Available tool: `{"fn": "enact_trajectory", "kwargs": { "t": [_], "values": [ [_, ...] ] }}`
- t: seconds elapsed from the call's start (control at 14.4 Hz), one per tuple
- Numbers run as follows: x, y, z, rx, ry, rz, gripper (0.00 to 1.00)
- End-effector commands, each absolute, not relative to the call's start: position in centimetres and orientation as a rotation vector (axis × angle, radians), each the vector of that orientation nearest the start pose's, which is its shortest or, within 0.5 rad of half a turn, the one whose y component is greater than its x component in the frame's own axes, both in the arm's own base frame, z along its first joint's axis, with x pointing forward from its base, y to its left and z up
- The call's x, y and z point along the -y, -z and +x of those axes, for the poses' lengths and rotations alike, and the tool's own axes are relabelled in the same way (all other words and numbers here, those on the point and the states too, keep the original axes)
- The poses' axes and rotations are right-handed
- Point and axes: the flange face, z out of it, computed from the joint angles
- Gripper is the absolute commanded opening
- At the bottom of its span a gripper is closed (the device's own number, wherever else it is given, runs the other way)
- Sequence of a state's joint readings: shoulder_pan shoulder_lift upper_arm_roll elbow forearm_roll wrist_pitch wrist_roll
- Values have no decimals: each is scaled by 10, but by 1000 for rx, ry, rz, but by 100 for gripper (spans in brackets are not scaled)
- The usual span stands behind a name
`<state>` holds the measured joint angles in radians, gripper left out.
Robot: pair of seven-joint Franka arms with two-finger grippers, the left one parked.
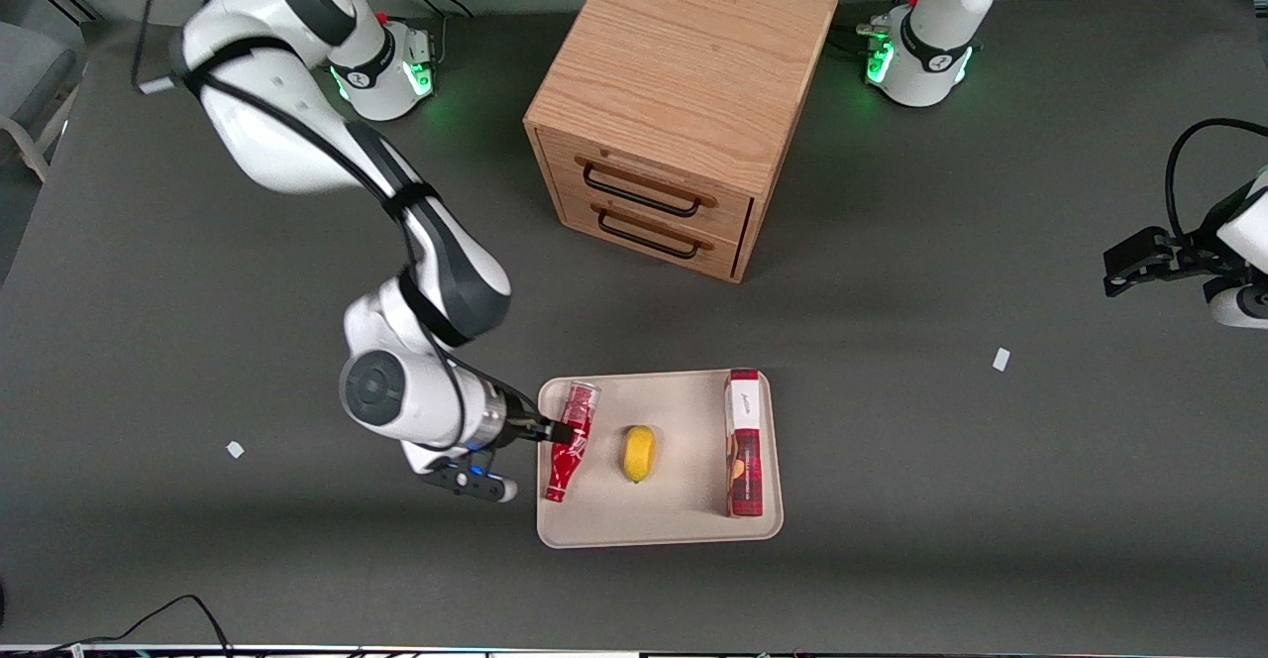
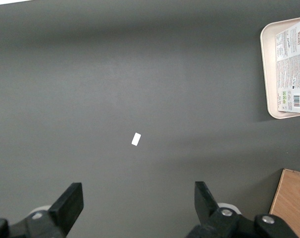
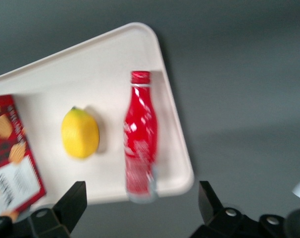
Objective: Place coke bottle on tray
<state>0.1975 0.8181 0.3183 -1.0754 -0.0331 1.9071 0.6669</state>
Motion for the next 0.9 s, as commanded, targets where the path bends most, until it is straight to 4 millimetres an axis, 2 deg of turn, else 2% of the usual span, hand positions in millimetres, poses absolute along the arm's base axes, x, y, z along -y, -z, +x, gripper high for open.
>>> {"fn": "enact_trajectory", "kwargs": {
  "t": [0.0,0.14,0.28,0.42,0.49,0.63,0.83],
  "values": [
    [-260,-479,667,-398,-115,-3019,100],
    [-220,-542,646,-463,-134,-3037,100],
    [-181,-587,624,-496,-170,-3079,100],
    [-137,-631,602,-406,-150,-3111,100],
    [-117,-645,590,-403,-158,-3125,100],
    [-96,-652,567,-406,-183,-3143,100],
    [-60,-645,533,-472,-174,-3104,100]
  ]
}}
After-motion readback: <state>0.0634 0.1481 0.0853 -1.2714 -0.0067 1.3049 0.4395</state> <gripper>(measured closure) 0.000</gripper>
